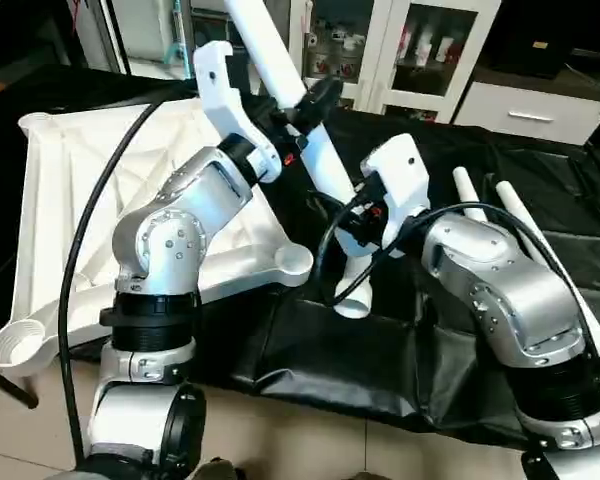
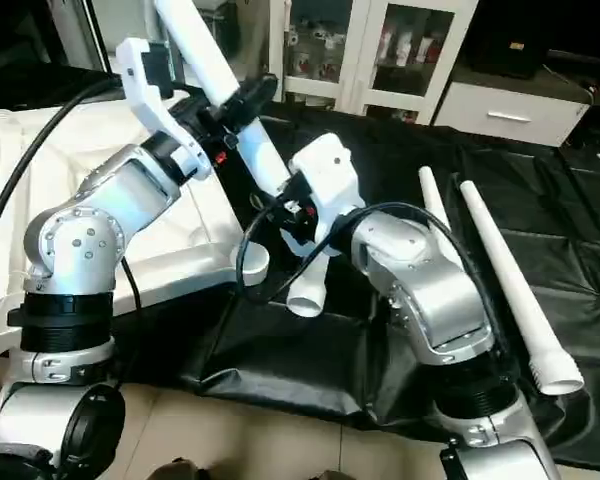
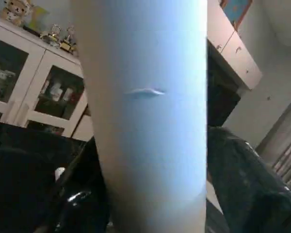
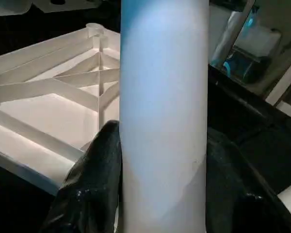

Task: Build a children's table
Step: Pick table leg

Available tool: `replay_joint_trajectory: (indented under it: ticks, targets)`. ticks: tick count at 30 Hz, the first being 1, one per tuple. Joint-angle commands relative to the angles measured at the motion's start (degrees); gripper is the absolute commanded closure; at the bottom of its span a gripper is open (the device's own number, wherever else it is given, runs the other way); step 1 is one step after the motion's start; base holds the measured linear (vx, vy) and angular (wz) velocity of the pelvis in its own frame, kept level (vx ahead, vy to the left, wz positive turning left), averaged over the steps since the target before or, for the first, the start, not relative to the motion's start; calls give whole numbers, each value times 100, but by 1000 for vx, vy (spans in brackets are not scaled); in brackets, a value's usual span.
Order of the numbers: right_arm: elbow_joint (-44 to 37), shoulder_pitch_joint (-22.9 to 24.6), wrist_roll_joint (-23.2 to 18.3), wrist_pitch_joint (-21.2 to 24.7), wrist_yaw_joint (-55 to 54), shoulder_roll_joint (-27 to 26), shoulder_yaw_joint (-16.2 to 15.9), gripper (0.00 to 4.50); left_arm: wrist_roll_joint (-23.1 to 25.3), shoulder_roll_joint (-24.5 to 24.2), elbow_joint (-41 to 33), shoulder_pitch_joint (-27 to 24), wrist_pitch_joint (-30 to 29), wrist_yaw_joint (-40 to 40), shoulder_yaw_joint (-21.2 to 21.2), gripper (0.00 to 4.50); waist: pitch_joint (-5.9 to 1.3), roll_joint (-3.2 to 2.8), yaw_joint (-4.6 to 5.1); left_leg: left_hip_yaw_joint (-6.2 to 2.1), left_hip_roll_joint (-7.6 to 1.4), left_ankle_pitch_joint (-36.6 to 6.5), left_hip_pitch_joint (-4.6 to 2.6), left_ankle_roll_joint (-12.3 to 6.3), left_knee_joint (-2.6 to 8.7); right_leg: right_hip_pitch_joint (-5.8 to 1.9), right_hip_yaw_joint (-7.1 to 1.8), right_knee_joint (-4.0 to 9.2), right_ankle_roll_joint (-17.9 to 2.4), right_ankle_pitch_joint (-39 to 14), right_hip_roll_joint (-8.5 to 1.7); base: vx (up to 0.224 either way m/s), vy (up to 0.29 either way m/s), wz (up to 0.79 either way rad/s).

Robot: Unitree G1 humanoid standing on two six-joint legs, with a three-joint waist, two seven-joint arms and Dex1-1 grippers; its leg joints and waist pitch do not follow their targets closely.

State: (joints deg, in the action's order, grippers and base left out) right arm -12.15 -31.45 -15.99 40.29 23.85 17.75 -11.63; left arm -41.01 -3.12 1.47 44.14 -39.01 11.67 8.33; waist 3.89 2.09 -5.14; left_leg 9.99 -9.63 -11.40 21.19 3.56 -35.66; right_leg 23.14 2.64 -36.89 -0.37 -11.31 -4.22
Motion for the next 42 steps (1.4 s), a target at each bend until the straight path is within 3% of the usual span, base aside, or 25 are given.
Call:
replay_joint_trajectory:
  ticks: [1,7,12,13,15,16,17,21,23,24,26,27,31,37,38,39,42]
  targets:
    - [-52,-68,47,-141,-65,28,45,262,-140,82,-25,10,-120,-66,50,179,-422,-58,9,-113,-270,-764,-52,255,443,-332,-273,430,-1001,-489,-345,0,0,0]
    - [-7,-64,119,-195,-42,44,50,262,-174,103,-11,6,-221,-101,117,239,-423,-52,9,-110,-267,-729,-55,221,440,-331,-277,432,-993,-443,-340,0,0,0]
    - [23,-91,147,-198,1,31,98,262,-181,105,-16,20,-235,-196,192,261,-423,-39,13,-109,-267,-713,-50,195,437,-337,-278,428,-1017,-423,-342,0,0,0]
    - [30,-115,55,-154,42,8,176,262,-198,93,-27,40,-268,-209,229,263,-421,-9,16,-102,-267,-723,-49,178,438,-339,-280,437,-1008,-451,-341,0,0,0]
    - [39,-141,-141,-55,125,-41,299,206,-204,77,-41,59,-291,-221,251,265,-421,-28,14,-106,-269,-728,-54,157,435,-332,-278,435,-1008,-513,-346,0,0,0]
    - [34,-174,-359,85,211,-79,450,206,-218,58,-56,84,-323,-242,267,265,-418,9,25,-100,-270,-718,-51,146,437,-332,-280,439,-1005,-524,-339,0,0,0]
    - [34,-174,-359,85,211,-79,450,189,-218,58,-56,84,-323,-242,267,265,-420,-8,18,-103,-267,-714,-51,139,433,-335,-282,430,-1018,-532,-348,0,0,0]
    - [83,-376,-1329,837,952,219,1014,157,-297,-11,-112,183,-485,-259,279,266,-419,21,8,-98,-276,-591,-58,51,422,-329,-276,430,-1009,-478,-343,0,0,0]
    - [83,-376,-1329,837,952,219,1014,150,-297,-11,-112,183,-485,-259,279,266,-423,9,-13,-97,-273,-547,-64,22,416,-336,-278,424,-1031,-454,-347,0,0,0]
    - [313,-550,-1879,1388,1474,609,1398,127,-354,-26,-147,186,-562,-197,253,266,-437,44,-12,-93,-264,-476,-68,-36,402,-362,-271,417,-1081,-380,-337,0,0,0]
    - [313,-550,-1879,1388,1474,609,1398,127,-354,-26,-147,186,-562,-197,253,266,-425,28,-30,-92,-270,-429,-53,-61,403,-355,-274,421,-1125,-377,-355,0,0,0]
    - [585,-691,-2231,1806,1862,966,1681,114,-384,-26,-188,171,-648,-144,221,266,-436,63,-29,-84,-259,-382,-46,-90,391,-371,-266,425,-1174,-397,-352,0,0,0]
    - [703,-757,-2249,2181,2248,1456,1485,87,-404,-52,-217,198,-749,-25,139,266,-439,68,-56,-78,-263,-185,-26,-162,366,-375,-268,416,-1217,-290,-362,0,0,0]
    - [627,-830,-2377,2400,2218,1439,1361,85,-416,-118,-210,274,-867,130,23,266,-440,71,-37,-81,-274,-214,-41,-188,362,-353,-258,436,-1266,-547,-371,0,0,0]
    - [633,-841,-2400,2447,2198,1426,1361,85,-422,-129,-218,274,-880,138,11,266,-439,4,-50,-90,-276,-239,-48,-159,362,-346,-257,427,-1277,-562,-374,0,0,0]
    - [642,-858,-2431,2507,2173,1405,1370,85,-432,-141,-225,279,-900,160,-7,266,-438,34,-33,-86,-276,-289,-47,-132,367,-348,-256,441,-1277,-569,-365,0,0,0]
    - [688,-945,-2485,2702,2225,1446,1312,85,-397,-178,-253,300,-982,258,-90,266,-445,29,-44,-94,-279,-278,-49,-84,374,-355,-253,426,-1279,-499,-361,0,0,0]
